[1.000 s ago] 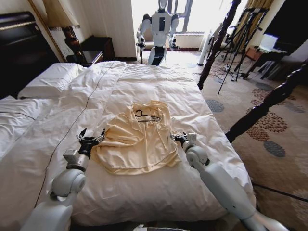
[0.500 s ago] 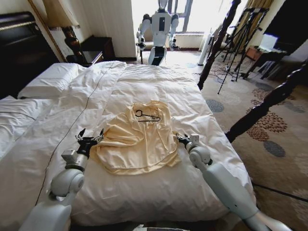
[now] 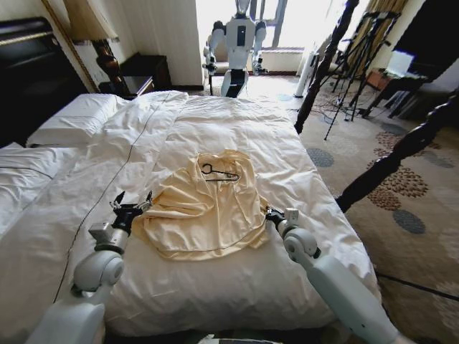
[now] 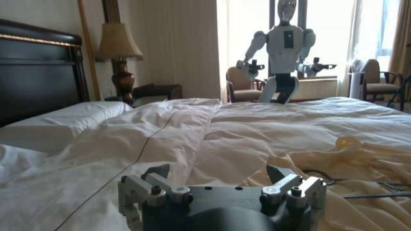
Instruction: Pick up the clothes from the bed and hang them on the clothes hanger.
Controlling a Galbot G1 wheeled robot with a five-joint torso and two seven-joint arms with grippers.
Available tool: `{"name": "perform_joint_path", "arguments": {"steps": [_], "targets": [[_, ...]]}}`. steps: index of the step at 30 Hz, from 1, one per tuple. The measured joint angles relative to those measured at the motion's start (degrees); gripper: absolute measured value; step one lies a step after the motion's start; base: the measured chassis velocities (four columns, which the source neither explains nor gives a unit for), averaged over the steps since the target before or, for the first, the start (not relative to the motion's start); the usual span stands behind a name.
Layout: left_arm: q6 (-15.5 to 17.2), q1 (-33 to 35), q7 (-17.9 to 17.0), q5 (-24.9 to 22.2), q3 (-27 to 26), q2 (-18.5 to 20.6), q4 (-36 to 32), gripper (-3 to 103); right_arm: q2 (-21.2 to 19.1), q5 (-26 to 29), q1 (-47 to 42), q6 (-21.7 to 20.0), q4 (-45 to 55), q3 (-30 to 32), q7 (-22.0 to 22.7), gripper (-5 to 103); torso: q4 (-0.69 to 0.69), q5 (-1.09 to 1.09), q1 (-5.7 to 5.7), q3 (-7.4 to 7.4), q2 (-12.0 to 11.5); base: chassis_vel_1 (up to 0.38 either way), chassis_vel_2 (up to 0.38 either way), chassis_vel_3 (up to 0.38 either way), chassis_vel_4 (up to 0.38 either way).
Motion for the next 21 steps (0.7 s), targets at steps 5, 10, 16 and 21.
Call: {"name": "perform_joint_path", "arguments": {"steps": [5, 10, 16, 21], "targets": [[0.12, -0.51, 0.00, -0.74, 0.18, 0.44, 0.00, 100, -3.33, 3.15, -3.43, -1.23, 8.36, 0.28, 4.53, -1, 0.00, 0.00, 0.00, 0.00, 0.00, 0.000, 0.000, 0.000, 0.000], [0.22, -0.30, -0.02, -1.31, -0.26, 0.62, -0.30, 100, -6.37, 5.72, -6.76, -2.03, 14.39, 1.49, 9.92, -1, -0.01, 0.00, 0.00, 0.00, 0.00, 0.000, 0.000, 0.000, 0.000], [0.23, 0.12, 0.00, -1.68, -0.70, 0.48, -0.61, 100, -9.87, 8.57, -8.13, -2.59, 21.57, 4.56, 14.96, 0, -0.01, -0.01, 0.00, 0.00, 0.00, 0.000, 0.000, 0.000, 0.000], [0.23, -0.13, 0.01, -1.88, -0.67, 0.29, -0.83, 100, -10.30, 11.17, -8.33, -3.44, 22.60, 4.65, 16.53, 0, 0.00, -0.01, 0.00, 0.00, 0.00, 0.000, 0.000, 0.000, 0.000]]}}
